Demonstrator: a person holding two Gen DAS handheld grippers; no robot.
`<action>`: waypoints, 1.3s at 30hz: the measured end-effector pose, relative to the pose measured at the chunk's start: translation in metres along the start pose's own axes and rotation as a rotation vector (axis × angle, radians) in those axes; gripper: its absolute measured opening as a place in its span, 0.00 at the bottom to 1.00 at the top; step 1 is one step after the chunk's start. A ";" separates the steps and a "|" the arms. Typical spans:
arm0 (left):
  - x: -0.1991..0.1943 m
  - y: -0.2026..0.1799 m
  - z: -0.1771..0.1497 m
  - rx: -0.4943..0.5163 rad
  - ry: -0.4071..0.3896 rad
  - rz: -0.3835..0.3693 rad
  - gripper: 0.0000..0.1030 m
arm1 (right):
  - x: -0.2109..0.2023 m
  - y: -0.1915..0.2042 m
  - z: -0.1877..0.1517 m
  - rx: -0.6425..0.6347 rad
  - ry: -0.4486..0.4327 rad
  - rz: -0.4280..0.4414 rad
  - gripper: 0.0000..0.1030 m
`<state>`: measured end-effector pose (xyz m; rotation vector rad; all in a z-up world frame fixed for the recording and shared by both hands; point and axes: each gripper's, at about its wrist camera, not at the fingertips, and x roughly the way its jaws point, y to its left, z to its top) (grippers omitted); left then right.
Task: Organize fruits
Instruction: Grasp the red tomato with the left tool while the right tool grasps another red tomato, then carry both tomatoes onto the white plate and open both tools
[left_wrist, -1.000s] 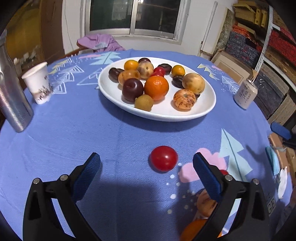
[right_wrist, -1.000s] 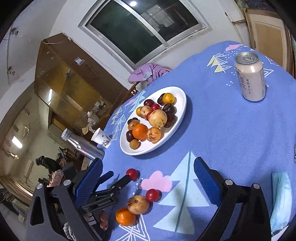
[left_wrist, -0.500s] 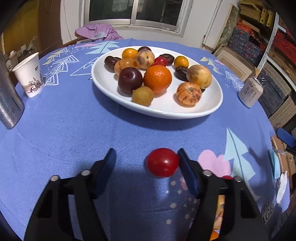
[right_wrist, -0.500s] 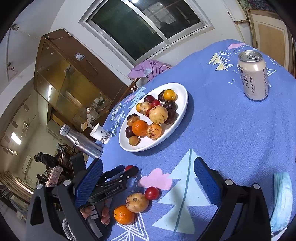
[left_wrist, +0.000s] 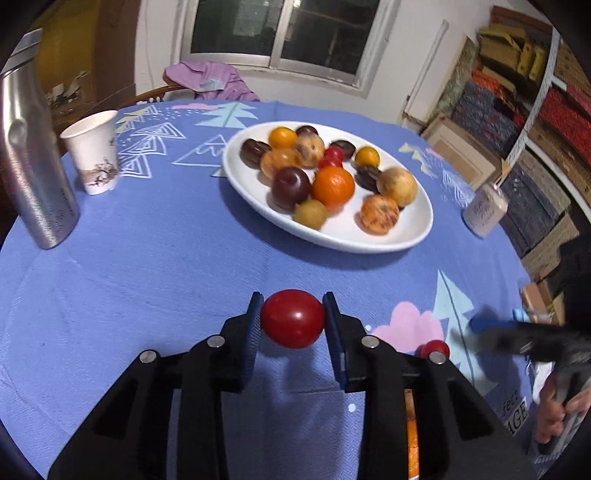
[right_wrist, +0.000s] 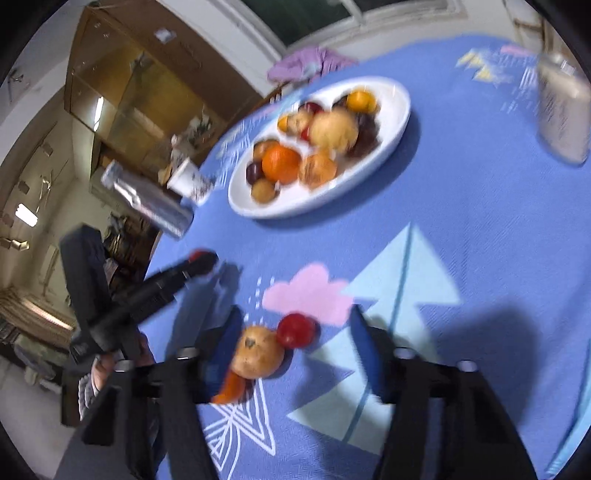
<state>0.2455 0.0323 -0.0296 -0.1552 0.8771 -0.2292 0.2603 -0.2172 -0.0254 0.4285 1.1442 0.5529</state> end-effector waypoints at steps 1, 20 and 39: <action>-0.003 0.004 0.001 -0.010 -0.004 -0.004 0.31 | 0.007 -0.001 -0.002 0.010 0.028 0.017 0.42; -0.010 -0.018 -0.003 0.087 -0.074 0.092 0.31 | 0.007 0.033 -0.012 -0.120 -0.143 -0.181 0.24; -0.023 -0.060 0.119 0.117 -0.256 0.131 0.31 | -0.058 0.092 0.119 -0.226 -0.488 -0.284 0.24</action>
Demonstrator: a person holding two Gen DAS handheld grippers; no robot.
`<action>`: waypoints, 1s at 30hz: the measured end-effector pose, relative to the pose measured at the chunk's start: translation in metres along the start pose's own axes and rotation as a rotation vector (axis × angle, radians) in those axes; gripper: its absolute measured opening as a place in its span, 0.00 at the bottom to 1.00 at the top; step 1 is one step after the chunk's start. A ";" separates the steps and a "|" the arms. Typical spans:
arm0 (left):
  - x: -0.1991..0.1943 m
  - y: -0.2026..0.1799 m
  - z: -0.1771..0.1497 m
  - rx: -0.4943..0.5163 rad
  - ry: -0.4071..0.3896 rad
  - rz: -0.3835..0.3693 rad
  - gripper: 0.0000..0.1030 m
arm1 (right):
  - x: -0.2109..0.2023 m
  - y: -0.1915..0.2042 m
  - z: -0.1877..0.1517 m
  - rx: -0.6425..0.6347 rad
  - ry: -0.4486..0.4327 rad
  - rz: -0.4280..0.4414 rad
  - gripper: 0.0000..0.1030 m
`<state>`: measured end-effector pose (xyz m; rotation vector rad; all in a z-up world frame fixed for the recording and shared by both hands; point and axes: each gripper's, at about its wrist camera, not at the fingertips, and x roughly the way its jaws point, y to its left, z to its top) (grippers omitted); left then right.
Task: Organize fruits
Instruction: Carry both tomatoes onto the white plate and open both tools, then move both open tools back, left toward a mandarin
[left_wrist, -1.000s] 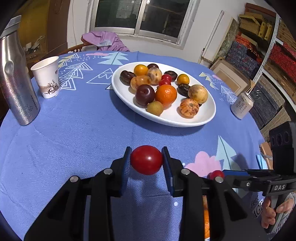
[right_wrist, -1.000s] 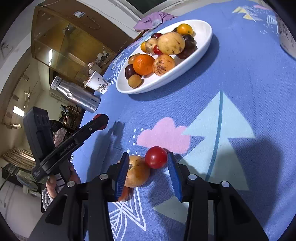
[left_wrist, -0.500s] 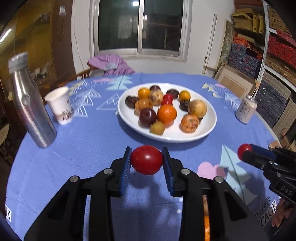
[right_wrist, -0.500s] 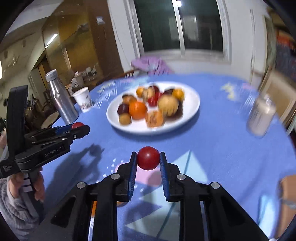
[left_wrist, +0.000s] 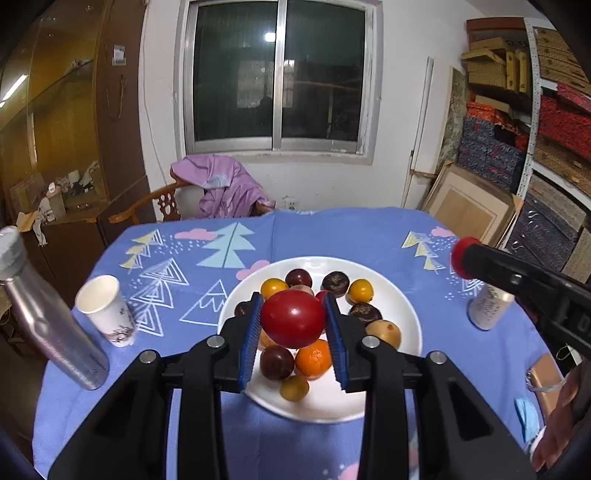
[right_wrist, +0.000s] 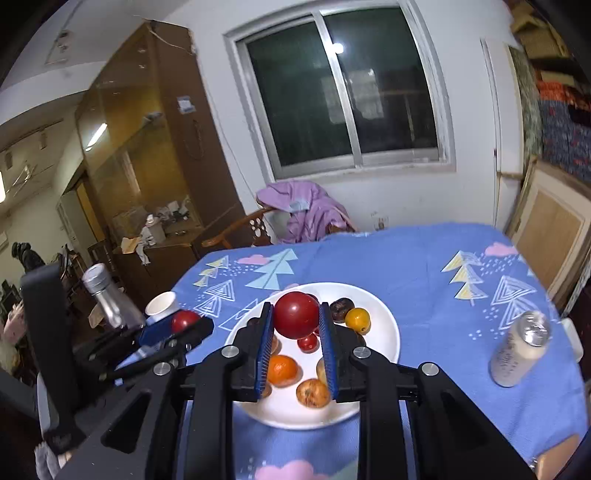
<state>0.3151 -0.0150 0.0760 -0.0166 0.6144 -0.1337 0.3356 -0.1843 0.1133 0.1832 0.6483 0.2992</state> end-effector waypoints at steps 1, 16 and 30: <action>0.016 0.002 -0.001 -0.010 0.022 -0.003 0.31 | 0.019 -0.004 0.000 0.008 0.029 -0.011 0.24; 0.129 0.011 -0.025 -0.021 0.162 0.010 0.42 | 0.164 -0.030 -0.036 0.049 0.316 -0.092 0.26; 0.018 0.022 -0.047 0.004 0.047 0.075 0.89 | 0.006 -0.010 -0.013 0.053 0.034 0.024 0.59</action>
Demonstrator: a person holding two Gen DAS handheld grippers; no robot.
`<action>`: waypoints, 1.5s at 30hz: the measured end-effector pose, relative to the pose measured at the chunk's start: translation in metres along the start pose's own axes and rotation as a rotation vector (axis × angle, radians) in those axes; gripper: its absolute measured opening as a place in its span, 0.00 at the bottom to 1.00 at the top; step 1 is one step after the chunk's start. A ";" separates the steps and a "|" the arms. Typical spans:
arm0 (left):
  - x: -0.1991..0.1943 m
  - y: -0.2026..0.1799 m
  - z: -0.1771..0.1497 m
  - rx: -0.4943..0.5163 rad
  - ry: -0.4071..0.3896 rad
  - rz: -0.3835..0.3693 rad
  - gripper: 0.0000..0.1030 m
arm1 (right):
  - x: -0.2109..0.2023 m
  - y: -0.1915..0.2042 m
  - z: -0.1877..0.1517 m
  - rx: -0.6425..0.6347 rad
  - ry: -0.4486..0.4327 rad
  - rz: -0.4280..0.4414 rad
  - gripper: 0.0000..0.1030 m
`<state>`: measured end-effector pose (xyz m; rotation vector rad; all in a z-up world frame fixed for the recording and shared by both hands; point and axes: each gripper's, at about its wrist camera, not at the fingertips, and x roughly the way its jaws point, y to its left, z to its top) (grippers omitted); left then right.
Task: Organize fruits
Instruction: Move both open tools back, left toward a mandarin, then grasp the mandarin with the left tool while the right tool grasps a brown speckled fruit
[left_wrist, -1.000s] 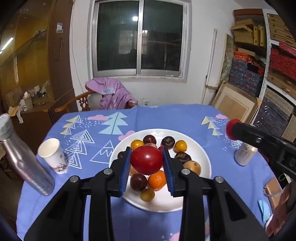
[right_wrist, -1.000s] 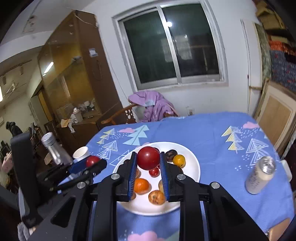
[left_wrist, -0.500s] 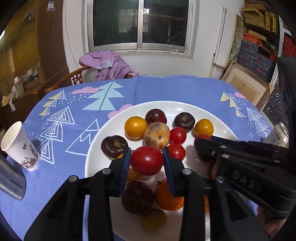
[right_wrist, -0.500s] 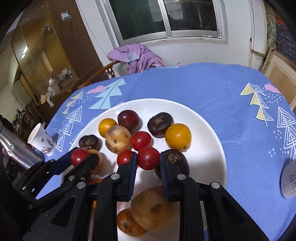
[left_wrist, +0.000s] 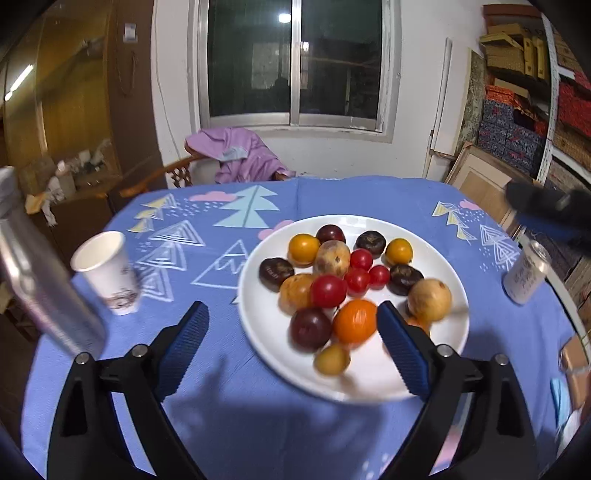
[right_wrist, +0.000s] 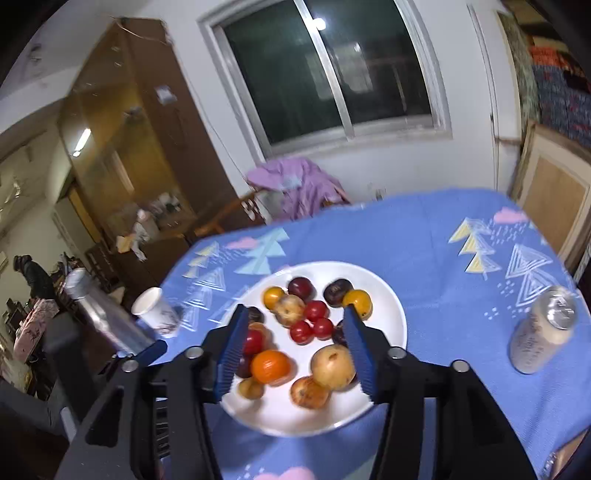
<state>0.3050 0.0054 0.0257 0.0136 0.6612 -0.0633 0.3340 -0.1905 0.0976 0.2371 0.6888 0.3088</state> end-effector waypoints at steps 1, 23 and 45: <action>-0.016 0.000 -0.008 0.015 -0.013 0.003 0.90 | -0.019 0.005 -0.006 -0.019 -0.029 0.004 0.64; -0.092 -0.059 -0.161 0.278 0.089 -0.061 0.96 | -0.073 -0.028 -0.112 0.011 -0.009 -0.008 0.91; -0.094 -0.068 -0.163 0.308 0.096 -0.097 0.45 | -0.056 -0.014 -0.123 -0.053 0.078 -0.004 0.91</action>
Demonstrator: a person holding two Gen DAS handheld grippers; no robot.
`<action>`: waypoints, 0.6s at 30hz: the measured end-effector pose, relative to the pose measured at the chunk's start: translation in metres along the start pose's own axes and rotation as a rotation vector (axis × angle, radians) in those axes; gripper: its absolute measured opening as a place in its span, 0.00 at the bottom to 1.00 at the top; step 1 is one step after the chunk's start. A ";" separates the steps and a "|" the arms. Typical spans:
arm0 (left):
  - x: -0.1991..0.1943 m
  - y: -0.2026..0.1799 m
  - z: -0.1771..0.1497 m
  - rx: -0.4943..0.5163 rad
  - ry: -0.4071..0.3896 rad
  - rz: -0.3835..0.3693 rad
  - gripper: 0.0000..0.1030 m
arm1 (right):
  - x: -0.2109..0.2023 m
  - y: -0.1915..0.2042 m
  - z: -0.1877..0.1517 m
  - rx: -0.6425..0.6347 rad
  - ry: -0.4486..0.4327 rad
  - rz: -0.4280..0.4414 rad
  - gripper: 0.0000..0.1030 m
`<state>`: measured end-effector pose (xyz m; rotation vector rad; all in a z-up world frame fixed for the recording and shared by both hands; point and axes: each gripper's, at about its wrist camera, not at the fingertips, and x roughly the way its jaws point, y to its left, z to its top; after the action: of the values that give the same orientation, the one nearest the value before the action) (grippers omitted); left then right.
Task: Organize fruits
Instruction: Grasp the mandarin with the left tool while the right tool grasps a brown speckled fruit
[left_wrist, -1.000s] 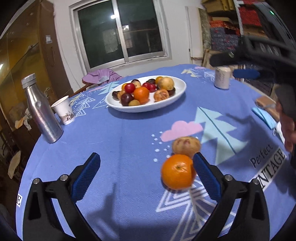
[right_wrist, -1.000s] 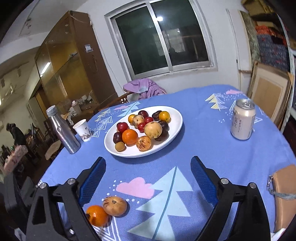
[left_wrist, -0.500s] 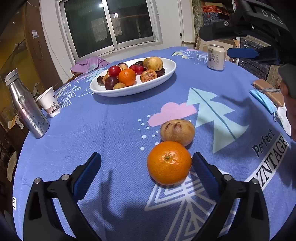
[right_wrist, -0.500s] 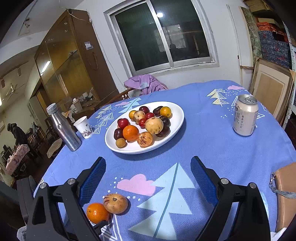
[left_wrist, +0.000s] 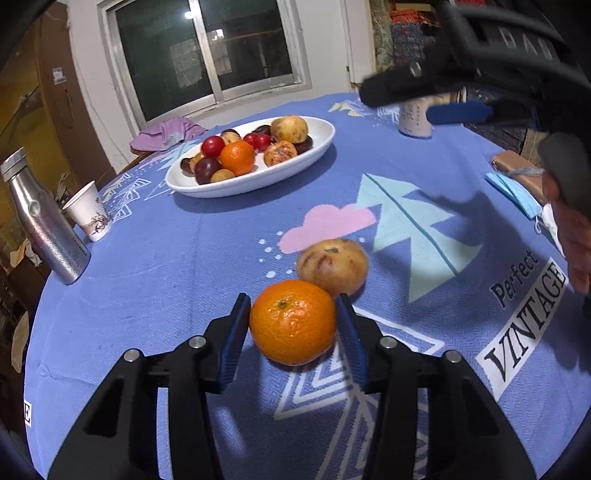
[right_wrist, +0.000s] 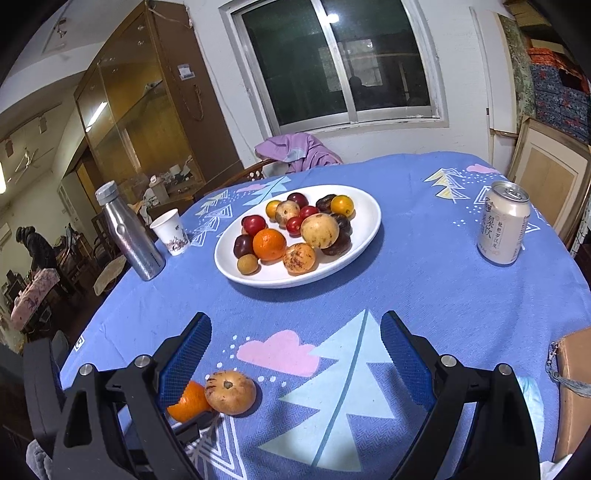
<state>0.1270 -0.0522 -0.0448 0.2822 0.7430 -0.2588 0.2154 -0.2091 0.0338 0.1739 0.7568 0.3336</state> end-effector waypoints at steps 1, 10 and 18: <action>-0.002 0.002 0.000 -0.008 -0.011 0.018 0.45 | 0.003 0.003 -0.001 -0.009 0.016 0.008 0.91; -0.014 0.031 0.003 -0.094 -0.065 0.131 0.45 | 0.048 0.052 -0.037 -0.197 0.247 0.086 0.89; -0.009 0.029 0.002 -0.063 -0.039 0.143 0.45 | 0.058 0.059 -0.045 -0.165 0.325 0.190 0.56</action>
<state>0.1314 -0.0247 -0.0331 0.2685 0.6875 -0.1056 0.2097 -0.1315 -0.0197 0.0351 1.0323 0.6121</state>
